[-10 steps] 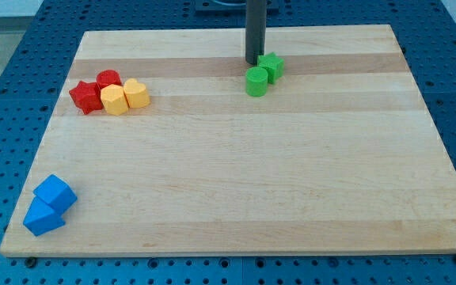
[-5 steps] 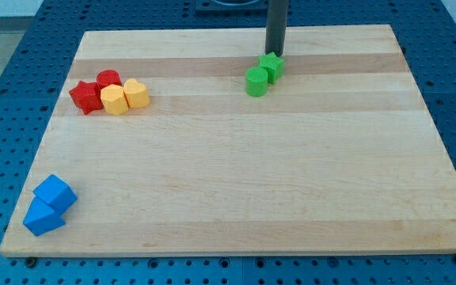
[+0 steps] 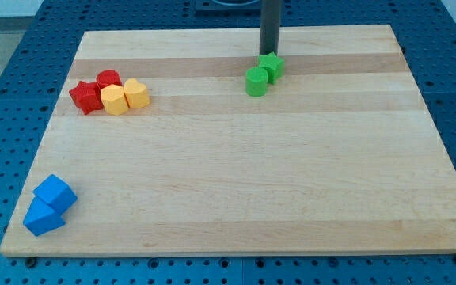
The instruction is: Push the green blocks to the bottom center
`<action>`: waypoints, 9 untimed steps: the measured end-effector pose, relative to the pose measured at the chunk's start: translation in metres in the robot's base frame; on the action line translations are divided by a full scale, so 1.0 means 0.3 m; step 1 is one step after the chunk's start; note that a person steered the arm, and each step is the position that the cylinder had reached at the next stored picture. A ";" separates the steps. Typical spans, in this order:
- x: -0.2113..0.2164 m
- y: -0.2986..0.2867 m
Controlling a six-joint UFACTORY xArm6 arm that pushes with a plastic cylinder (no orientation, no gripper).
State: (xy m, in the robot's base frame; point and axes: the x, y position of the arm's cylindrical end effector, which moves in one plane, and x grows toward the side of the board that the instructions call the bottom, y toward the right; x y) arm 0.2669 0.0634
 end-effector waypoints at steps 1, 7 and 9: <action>0.035 0.012; 0.270 -0.159; 0.383 -0.230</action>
State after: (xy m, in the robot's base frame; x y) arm 0.3818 -0.0056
